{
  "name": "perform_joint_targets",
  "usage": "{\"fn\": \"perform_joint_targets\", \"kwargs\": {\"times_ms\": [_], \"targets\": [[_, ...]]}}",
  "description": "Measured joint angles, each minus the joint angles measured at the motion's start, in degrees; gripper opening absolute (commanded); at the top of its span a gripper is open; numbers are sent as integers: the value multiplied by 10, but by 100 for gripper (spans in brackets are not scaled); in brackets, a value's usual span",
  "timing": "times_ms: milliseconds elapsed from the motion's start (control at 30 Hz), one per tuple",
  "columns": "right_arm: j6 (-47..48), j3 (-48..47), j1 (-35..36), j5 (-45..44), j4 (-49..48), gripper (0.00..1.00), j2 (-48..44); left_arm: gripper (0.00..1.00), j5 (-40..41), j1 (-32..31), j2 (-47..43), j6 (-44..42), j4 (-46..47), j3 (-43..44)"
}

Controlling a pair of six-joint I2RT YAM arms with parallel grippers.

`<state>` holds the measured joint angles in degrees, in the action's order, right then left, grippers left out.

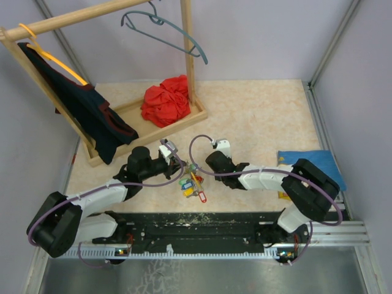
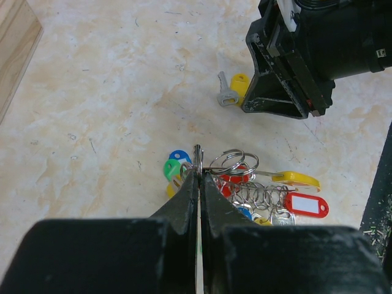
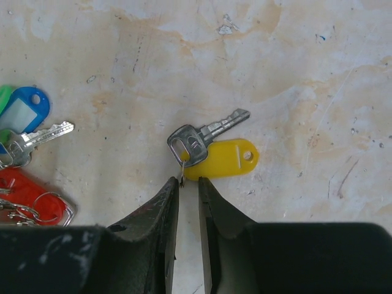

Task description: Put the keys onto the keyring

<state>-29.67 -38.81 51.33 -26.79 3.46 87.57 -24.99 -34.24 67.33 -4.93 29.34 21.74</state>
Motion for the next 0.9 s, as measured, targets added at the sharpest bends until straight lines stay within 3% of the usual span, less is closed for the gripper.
{"fn": "perform_joint_targets", "kwargs": {"times_ms": [500,900], "targets": [[-23,-15,0,-29,36,0,8,1,-1,0,0,0,0,0],[54,-15,0,8,34,0,-9,1,-1,0,0,0,-1,0]]}}
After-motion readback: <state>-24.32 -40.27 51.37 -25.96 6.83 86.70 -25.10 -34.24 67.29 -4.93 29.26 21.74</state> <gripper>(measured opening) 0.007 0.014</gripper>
